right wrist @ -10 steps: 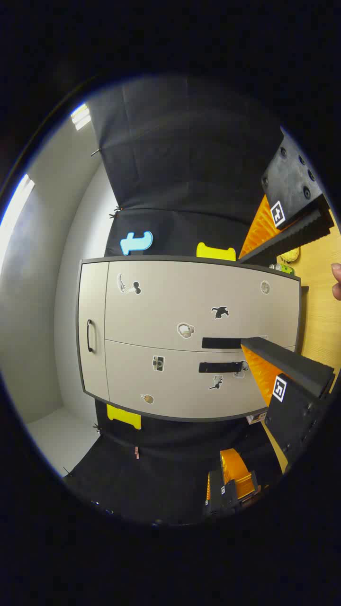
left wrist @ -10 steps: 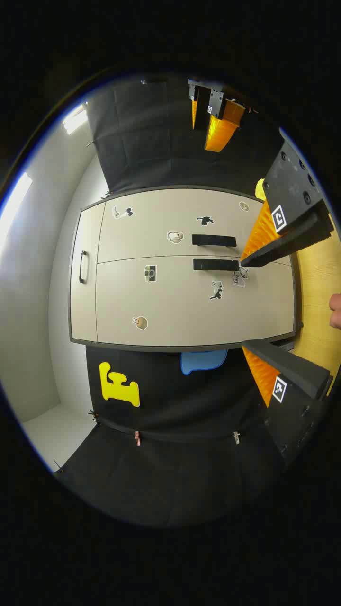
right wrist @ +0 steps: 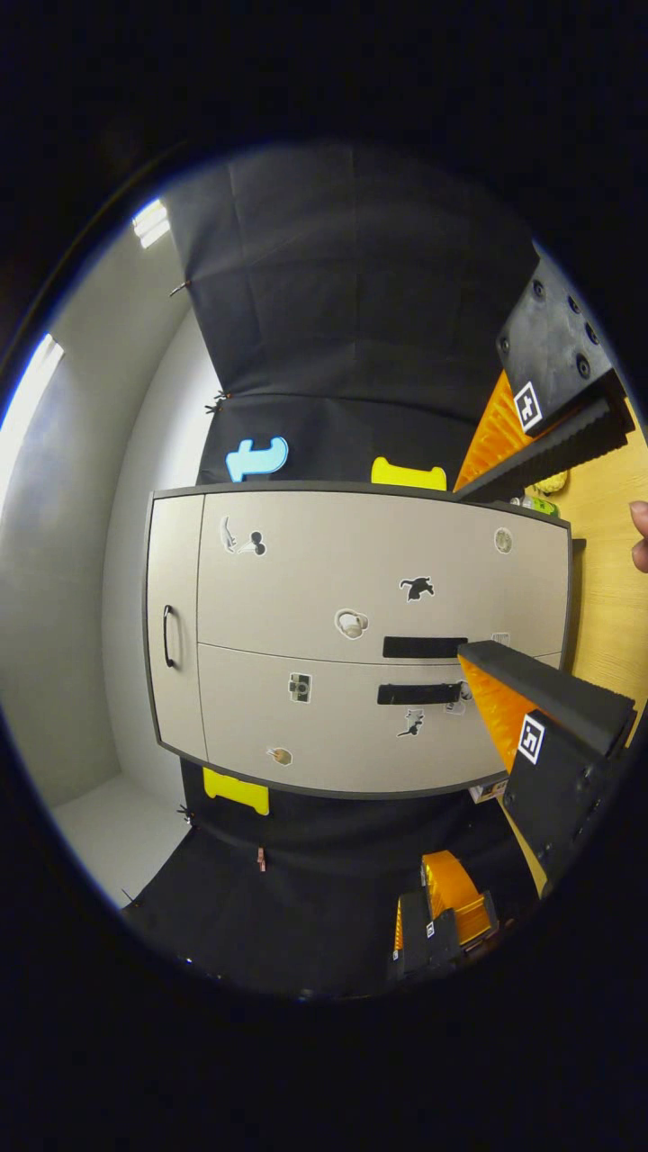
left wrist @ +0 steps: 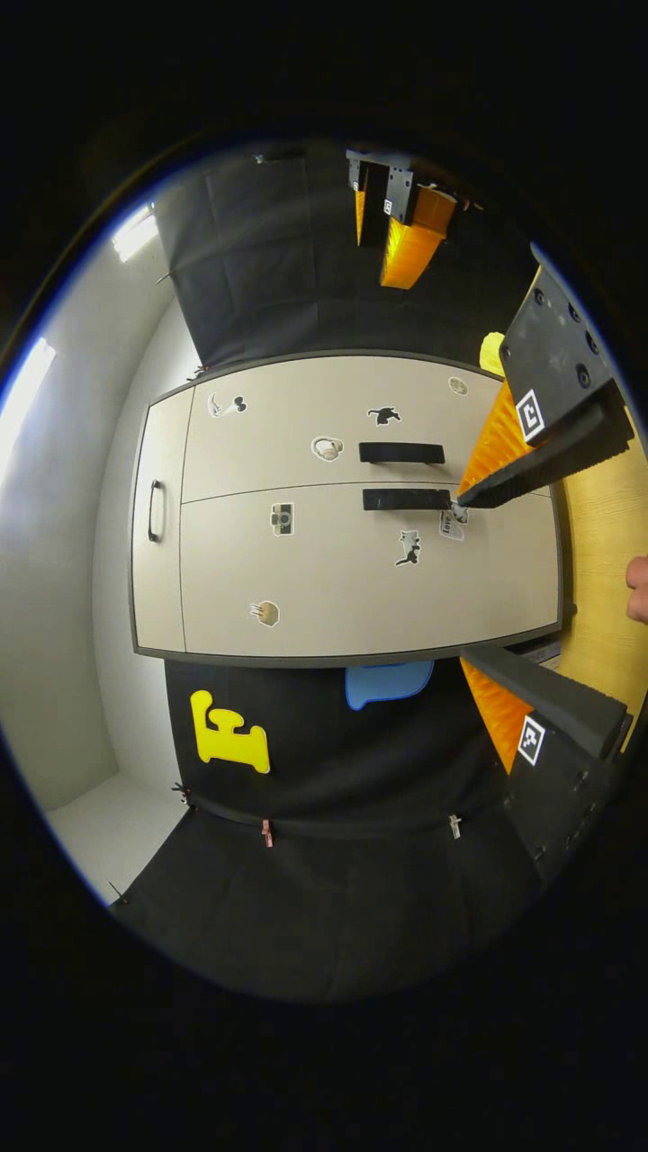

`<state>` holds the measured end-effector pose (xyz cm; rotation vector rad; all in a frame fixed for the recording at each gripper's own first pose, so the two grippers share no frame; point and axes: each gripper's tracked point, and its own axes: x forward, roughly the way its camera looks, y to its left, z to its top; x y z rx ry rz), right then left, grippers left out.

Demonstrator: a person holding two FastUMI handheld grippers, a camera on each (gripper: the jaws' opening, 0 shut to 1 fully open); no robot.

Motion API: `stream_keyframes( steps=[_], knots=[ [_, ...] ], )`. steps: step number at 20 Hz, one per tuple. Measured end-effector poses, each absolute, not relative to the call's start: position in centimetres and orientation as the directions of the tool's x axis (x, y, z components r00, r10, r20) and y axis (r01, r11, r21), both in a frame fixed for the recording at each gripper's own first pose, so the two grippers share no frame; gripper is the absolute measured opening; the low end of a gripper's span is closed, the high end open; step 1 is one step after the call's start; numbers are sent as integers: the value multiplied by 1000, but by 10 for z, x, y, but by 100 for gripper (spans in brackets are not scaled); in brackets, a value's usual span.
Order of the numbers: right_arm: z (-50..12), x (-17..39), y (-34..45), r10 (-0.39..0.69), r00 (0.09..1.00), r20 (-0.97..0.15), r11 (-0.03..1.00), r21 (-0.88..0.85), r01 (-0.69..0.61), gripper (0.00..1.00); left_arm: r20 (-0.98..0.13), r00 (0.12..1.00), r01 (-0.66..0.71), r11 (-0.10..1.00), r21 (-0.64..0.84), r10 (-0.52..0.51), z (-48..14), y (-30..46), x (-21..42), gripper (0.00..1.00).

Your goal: Open the right door of the double-door shoe cabinet with the right hand, and open the left door with the left hand.

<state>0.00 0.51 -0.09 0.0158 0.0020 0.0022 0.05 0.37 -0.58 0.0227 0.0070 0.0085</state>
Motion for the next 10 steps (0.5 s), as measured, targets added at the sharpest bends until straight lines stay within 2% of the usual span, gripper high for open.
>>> stream_keyframes(
  steps=[10],
  knots=[
    [-1, 0, 10, 2, 1000, 4, 1000, 15, -2, 97, 4, 999, -35, 999, 22, 34, -4, 15, -5, 94]
  ],
)
